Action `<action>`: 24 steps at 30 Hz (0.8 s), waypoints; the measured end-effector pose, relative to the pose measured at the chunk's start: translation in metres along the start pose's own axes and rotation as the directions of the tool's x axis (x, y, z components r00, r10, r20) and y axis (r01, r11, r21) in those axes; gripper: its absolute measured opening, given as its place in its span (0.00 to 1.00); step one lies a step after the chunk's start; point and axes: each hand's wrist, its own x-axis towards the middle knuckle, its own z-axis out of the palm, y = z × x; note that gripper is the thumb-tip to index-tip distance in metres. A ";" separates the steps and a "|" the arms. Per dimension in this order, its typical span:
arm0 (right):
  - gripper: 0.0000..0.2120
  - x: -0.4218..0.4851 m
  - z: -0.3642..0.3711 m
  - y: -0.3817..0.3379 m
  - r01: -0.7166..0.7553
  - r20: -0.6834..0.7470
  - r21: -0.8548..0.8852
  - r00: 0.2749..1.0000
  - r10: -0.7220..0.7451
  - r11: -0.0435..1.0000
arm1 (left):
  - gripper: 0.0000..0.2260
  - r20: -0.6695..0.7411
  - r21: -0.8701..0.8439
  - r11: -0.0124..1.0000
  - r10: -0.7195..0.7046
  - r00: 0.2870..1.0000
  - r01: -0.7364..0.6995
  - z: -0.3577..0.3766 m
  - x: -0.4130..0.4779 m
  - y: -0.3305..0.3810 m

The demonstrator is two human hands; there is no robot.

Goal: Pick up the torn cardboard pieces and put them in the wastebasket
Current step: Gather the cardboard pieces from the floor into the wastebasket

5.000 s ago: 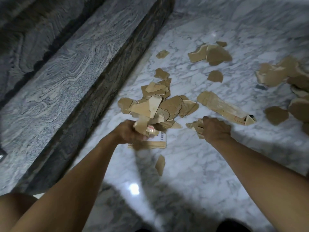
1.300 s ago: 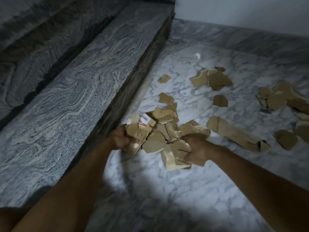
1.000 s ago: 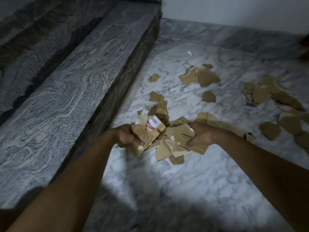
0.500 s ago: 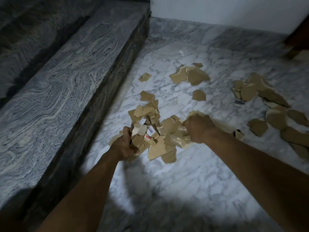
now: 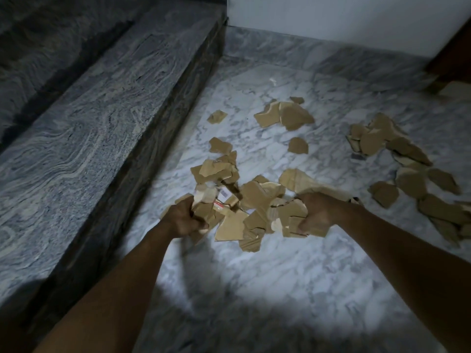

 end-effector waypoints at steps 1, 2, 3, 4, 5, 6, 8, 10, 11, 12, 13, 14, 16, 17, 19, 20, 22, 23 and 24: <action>0.28 0.000 -0.010 0.000 0.022 -0.026 0.006 0.999 -0.022 1.000 | 0.30 -0.014 -0.067 0.998 -0.016 1.000 0.015 -0.006 -0.001 0.003; 0.33 -0.002 -0.020 -0.003 0.051 -0.045 0.014 0.998 -0.050 0.999 | 0.29 -0.019 -0.139 0.990 -0.022 1.000 0.019 -0.011 -0.001 0.005; 0.35 -0.002 -0.027 -0.008 0.066 -0.051 0.018 0.997 -0.065 0.998 | 0.28 -0.008 -0.185 0.983 -0.022 1.000 0.020 -0.018 0.000 0.007; 0.36 -0.001 -0.033 -0.015 0.077 -0.052 0.008 0.996 -0.076 0.997 | 0.26 0.010 -0.215 0.976 -0.014 1.000 0.016 -0.024 0.000 0.009; 0.34 0.003 -0.035 -0.024 0.086 -0.046 -0.031 0.995 -0.088 0.996 | 0.23 0.039 -0.206 0.978 -0.006 0.999 0.013 -0.030 -0.001 0.011; 0.31 0.007 -0.035 -0.034 0.097 -0.037 -0.095 0.994 -0.101 0.991 | 0.21 0.072 -0.188 0.982 0.002 0.997 0.012 -0.034 -0.001 0.010; 0.27 0.017 -0.021 -0.054 0.133 -0.010 -0.236 0.990 -0.139 0.963 | 0.21 0.120 -0.108 0.994 -0.013 0.993 0.026 -0.039 -0.007 0.010; 0.30 0.026 0.002 -0.070 0.153 0.023 -0.371 0.988 -0.156 0.916 | 0.22 0.171 -0.074 0.996 -0.034 0.985 0.048 -0.038 -0.012 0.006; 0.31 0.030 0.014 -0.073 0.153 0.027 -0.423 0.987 -0.156 0.893 | 0.22 0.195 -0.074 0.996 -0.036 0.980 0.051 -0.036 -0.016 0.005; 0.32 0.029 0.024 -0.077 0.168 0.015 -0.468 0.983 -0.182 0.868 | 0.22 0.212 -0.071 0.996 -0.036 0.977 0.052 -0.033 -0.018 0.004; 0.32 0.029 0.032 -0.077 0.187 -0.010 -0.503 0.975 -0.223 0.844 | 0.24 0.220 -0.043 0.998 -0.035 0.975 0.046 -0.031 -0.020 0.004; 0.31 0.028 0.037 -0.076 0.204 -0.049 -0.527 0.962 -0.269 0.825 | 0.26 0.222 -0.016 0.999 -0.034 0.974 0.039 -0.028 -0.021 0.004; 0.30 0.026 0.040 -0.071 0.233 -0.090 -0.535 0.940 -0.330 0.812 | 0.29 0.225 0.014 1.000 -0.026 0.974 0.023 -0.023 -0.020 0.007; 0.30 0.026 0.039 -0.065 0.253 -0.098 -0.496 0.935 -0.342 0.831 | 0.28 0.228 0.013 1.000 -0.012 0.974 0.009 -0.019 -0.018 0.011; 0.31 0.022 0.030 -0.050 0.294 -0.099 -0.300 0.936 -0.336 0.907 | 0.23 0.254 0.032 0.999 0.030 0.967 -0.040 -0.012 -0.015 0.025; 0.31 0.020 0.025 -0.040 0.323 -0.087 -0.168 0.936 -0.340 0.931 | 0.22 0.271 0.073 0.995 0.050 0.961 -0.072 -0.008 -0.012 0.033; 0.31 0.011 0.010 -0.017 0.317 -0.092 -0.019 0.944 -0.318 0.948 | 0.23 0.276 0.166 0.979 0.067 0.959 -0.116 0.002 -0.006 0.052; 0.31 0.007 0.002 -0.005 0.271 -0.092 -0.009 0.958 -0.270 0.963 | 0.26 0.274 0.196 0.971 0.079 0.958 -0.136 0.007 -0.004 0.063; 0.33 0.002 -0.005 0.007 0.200 -0.083 -0.025 0.976 -0.201 0.980 | 0.31 0.260 0.230 0.961 0.090 0.961 -0.153 0.013 0.000 0.071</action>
